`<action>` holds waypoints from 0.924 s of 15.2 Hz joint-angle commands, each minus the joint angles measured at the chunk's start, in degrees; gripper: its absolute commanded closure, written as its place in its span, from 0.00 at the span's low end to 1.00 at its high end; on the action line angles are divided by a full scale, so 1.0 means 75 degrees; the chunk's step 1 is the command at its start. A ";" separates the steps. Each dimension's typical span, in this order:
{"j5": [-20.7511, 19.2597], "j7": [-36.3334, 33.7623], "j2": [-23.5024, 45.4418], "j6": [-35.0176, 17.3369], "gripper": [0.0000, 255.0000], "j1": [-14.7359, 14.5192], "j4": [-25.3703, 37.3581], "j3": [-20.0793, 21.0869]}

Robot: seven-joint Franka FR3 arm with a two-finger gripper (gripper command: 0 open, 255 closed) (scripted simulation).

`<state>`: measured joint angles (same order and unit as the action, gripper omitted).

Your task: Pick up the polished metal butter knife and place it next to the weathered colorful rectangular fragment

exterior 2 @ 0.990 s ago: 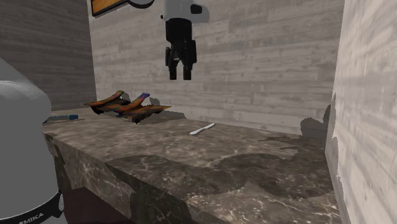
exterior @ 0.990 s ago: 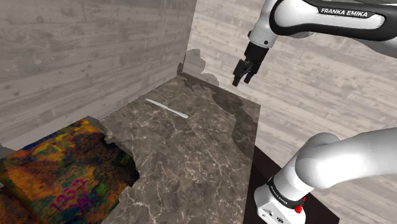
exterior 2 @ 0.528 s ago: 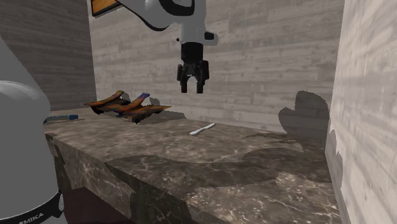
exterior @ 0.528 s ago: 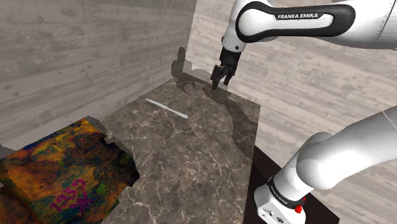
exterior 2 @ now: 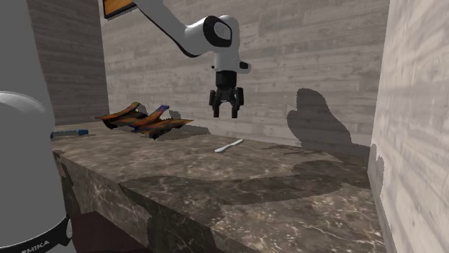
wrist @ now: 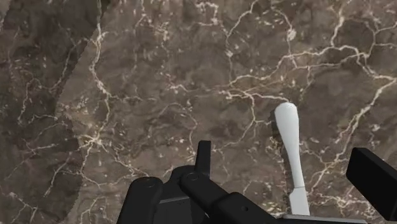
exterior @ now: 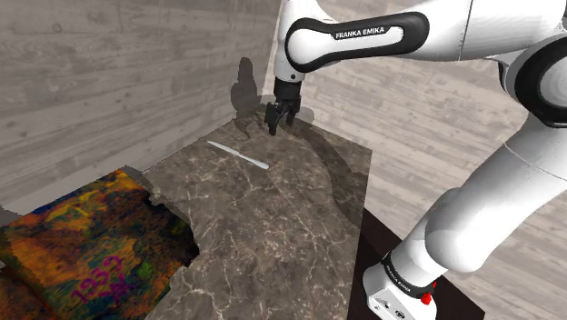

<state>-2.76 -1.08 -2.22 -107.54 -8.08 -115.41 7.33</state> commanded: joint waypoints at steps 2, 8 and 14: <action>-0.0234 -0.0111 0.0925 -0.0023 0.00 -0.0155 0.0703 0.0160; -0.0748 -0.0310 0.2776 0.0185 0.00 -0.0582 0.2340 0.0371; -0.0967 -0.0368 0.3553 0.0055 0.00 -0.0769 0.2819 0.0393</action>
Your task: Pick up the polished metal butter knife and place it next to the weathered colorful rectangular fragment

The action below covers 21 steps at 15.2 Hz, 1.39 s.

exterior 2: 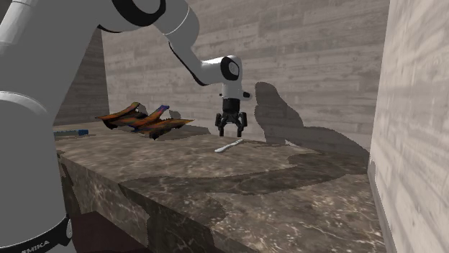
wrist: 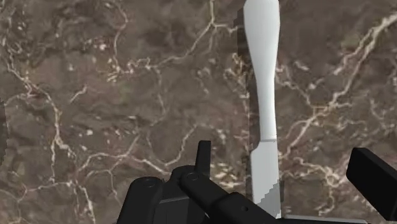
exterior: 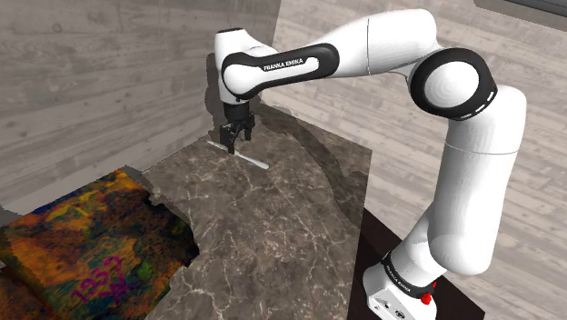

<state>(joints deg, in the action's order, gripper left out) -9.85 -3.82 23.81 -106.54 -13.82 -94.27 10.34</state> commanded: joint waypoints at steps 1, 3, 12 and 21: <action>-0.0030 -0.0009 0.0096 -0.0175 0.00 0.0004 -0.0082 -0.0013; -0.0047 -0.0023 0.0128 -0.0367 0.00 0.0017 -0.0243 -0.0024; -0.0062 -0.0034 0.0157 -0.0516 0.00 0.0026 -0.0363 -0.0033; -0.0066 -0.0019 0.0199 -0.0485 1.00 0.0031 -0.0289 -0.0041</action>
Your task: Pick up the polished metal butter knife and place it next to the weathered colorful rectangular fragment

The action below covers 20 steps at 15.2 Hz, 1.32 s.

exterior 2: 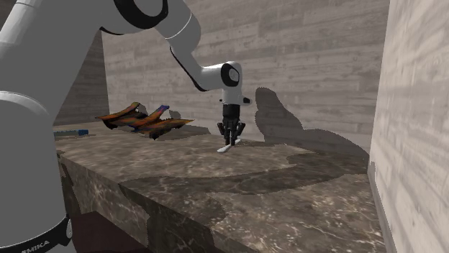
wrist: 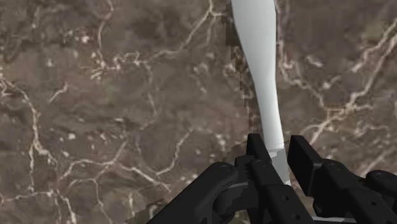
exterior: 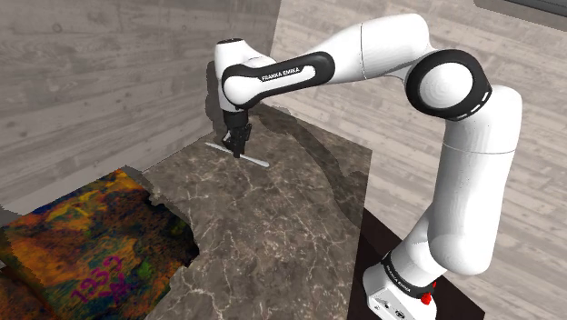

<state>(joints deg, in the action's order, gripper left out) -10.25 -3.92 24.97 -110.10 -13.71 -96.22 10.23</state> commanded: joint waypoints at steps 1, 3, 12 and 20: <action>-0.0009 -0.0020 0.0003 -0.0042 1.00 0.0012 -0.0105 -0.0016; 0.0014 0.0006 -0.0084 0.0125 1.00 0.0016 -0.0022 -0.0006; 0.0074 0.0083 -0.0302 0.0613 0.00 0.0024 0.0258 0.0015; 0.0794 0.1363 0.0467 0.0725 0.00 0.0631 0.0919 0.0097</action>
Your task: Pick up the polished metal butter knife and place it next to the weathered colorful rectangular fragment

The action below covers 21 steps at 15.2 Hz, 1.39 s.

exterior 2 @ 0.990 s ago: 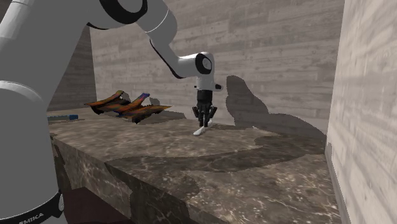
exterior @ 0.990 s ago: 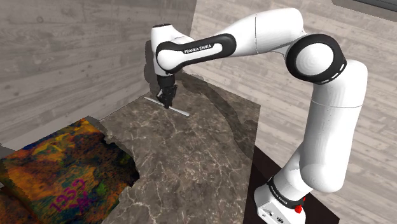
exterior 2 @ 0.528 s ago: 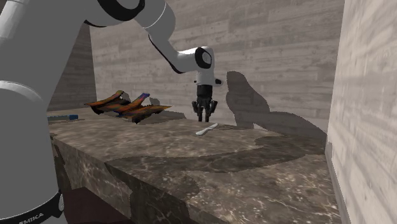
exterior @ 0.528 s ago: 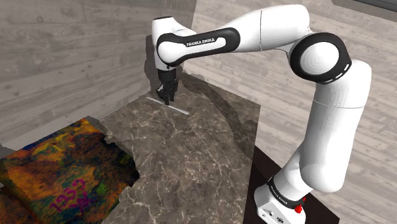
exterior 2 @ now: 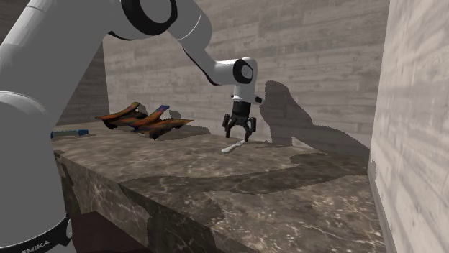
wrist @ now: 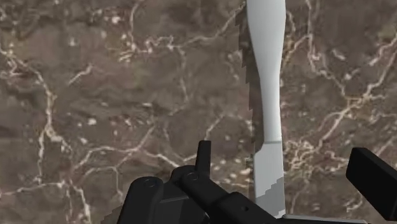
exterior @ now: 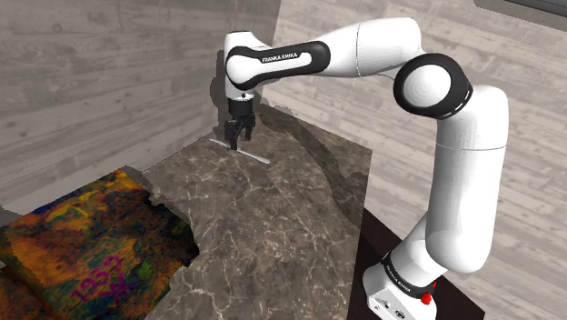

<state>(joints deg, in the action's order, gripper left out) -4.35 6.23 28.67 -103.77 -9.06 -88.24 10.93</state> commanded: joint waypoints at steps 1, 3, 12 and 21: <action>0.0004 0.0006 -0.0019 -0.0218 0.00 0.0014 -0.0237 0.0001; -0.0002 0.0001 -0.0005 -0.0375 0.00 0.0019 -0.0381 -0.0002; -0.0002 0.0001 -0.0003 -0.0372 1.00 0.0018 -0.0377 -0.0002; 0.0006 0.0005 -0.0044 -0.0290 1.00 0.0020 -0.0334 0.0002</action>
<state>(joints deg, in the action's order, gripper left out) -4.37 6.23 28.27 -106.31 -8.87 -90.90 10.88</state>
